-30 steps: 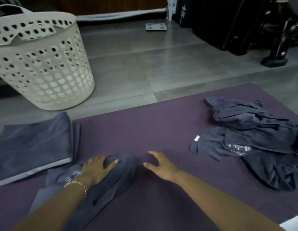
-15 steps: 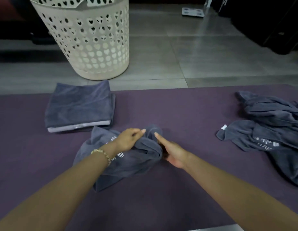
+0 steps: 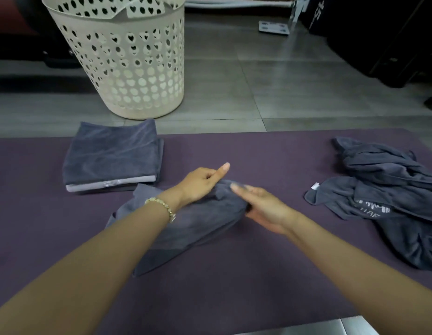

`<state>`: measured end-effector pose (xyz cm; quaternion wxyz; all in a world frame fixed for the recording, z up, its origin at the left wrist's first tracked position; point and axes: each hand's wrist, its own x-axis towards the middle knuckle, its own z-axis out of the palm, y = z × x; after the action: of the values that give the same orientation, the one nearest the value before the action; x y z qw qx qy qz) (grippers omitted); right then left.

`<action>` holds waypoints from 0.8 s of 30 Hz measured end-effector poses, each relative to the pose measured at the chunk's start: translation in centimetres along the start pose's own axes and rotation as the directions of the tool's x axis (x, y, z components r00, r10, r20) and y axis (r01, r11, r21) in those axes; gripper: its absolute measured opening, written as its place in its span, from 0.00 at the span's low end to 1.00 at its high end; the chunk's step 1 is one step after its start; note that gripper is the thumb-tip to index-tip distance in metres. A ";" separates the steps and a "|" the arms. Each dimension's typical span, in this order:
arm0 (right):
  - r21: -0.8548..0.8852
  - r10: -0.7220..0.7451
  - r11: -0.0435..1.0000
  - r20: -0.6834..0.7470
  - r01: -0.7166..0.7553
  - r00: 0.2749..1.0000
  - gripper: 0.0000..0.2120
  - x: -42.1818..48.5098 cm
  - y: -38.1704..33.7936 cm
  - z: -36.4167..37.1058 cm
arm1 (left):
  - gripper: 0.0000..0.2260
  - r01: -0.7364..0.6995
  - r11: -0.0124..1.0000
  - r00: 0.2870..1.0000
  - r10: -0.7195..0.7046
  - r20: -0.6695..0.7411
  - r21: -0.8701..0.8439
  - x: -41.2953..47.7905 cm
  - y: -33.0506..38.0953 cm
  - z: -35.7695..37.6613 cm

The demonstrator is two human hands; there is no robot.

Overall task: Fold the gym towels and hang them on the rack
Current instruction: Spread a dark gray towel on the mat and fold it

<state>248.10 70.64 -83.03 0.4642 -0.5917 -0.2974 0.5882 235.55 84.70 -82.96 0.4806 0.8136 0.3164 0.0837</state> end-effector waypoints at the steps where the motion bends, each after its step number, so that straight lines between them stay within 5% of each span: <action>1: 0.072 -0.010 0.997 -0.056 0.014 0.998 0.23 -0.5 -0.6 -1.1 | 0.29 0.058 0.998 0.998 -0.059 0.036 0.022 0.0 0.1 -0.1; 5: 0.096 0.011 0.995 -0.250 0.014 0.968 0.26 -3.1 -1.5 -6.6 | 0.30 0.083 0.992 0.991 -0.072 0.114 -0.095 0.7 1.1 1.4; 10: -0.111 0.112 0.983 -0.257 -0.144 0.960 0.44 -6.2 1.8 -10.9 | 0.17 0.017 0.998 0.981 -0.004 0.195 -0.063 1.8 2.2 4.2; 14: -0.089 0.100 0.989 -0.197 -0.120 0.975 0.23 -7.1 1.1 -11.6 | 0.27 -0.026 0.990 0.988 0.047 0.146 -0.142 2.5 3.1 4.6; 17: -0.077 0.028 0.996 -0.129 -0.038 0.991 0.22 -7.1 -1.1 -11.5 | 0.22 -0.062 0.962 0.998 0.067 0.008 -0.267 2.8 4.8 4.2; 21: -0.434 0.145 0.888 -0.045 -0.150 0.988 0.19 -7.4 -4.1 -10.4 | 0.17 -0.163 0.960 0.973 0.119 -0.196 -0.229 3.3 7.4 2.2; 24: -0.543 0.180 0.817 -0.075 -0.192 0.981 0.17 -7.8 -6.7 -10.3 | 0.17 -0.188 0.955 0.954 0.122 -0.275 -0.228 3.6 9.0 0.3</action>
<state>258.35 64.19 -74.96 0.2188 -0.7318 -0.3893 0.5148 242.45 83.62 -76.20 0.5264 0.7508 0.2975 0.2658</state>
